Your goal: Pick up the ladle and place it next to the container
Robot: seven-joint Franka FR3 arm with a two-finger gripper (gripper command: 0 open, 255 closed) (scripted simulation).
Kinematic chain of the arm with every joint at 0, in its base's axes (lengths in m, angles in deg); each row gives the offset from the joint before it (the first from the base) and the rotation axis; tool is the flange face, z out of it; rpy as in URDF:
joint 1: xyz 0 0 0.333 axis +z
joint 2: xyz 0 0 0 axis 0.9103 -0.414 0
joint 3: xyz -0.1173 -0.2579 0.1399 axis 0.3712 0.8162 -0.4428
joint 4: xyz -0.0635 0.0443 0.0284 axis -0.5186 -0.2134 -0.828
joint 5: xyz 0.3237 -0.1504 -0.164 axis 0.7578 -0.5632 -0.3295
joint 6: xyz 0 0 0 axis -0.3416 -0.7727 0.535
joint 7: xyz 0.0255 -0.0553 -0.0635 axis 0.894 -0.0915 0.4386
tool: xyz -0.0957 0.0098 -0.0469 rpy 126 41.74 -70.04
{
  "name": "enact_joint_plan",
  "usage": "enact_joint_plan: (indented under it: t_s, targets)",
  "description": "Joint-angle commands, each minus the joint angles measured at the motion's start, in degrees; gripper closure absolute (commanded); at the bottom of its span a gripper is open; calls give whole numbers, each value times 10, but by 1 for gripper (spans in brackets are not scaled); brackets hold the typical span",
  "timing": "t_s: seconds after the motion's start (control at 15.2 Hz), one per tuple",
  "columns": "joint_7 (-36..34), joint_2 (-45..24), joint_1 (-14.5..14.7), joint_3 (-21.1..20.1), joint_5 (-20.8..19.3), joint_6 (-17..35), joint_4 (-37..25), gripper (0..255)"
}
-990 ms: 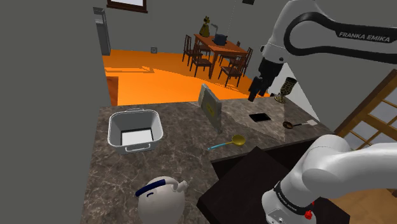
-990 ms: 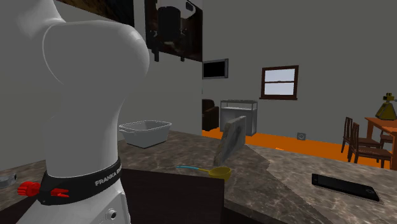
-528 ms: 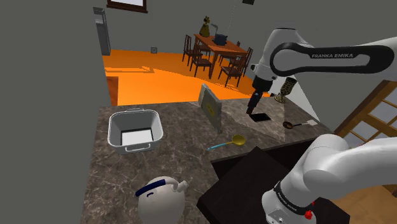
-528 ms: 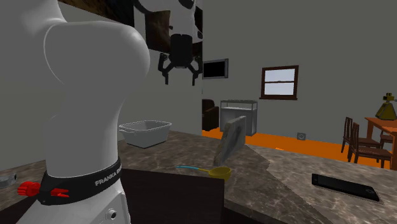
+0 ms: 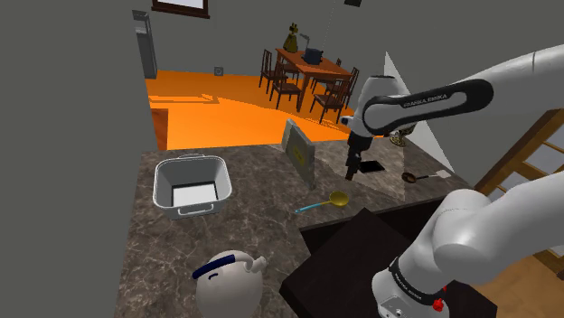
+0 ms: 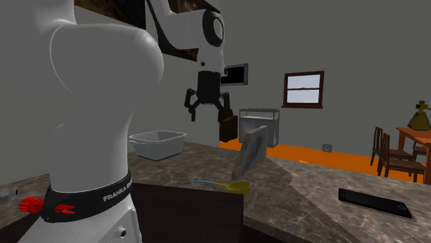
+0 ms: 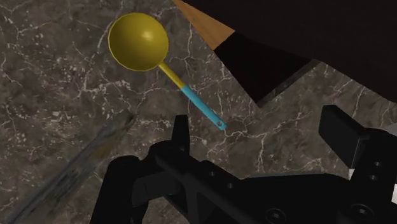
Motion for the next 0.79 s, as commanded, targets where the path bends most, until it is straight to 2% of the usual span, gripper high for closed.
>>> enact_joint_plan:
  t_s: [0.0,0.2,0.33,0.53,0.73]
  targets:
    - [56,-52,16,28,2,45,-2,0]
    - [143,-132,42,65,22,107,-9,0]
    - [211,-192,62,86,52,147,-18,0]
    - [329,-290,80,97,127,202,-37,0]
    - [452,-387,64,66,215,244,-66,0]
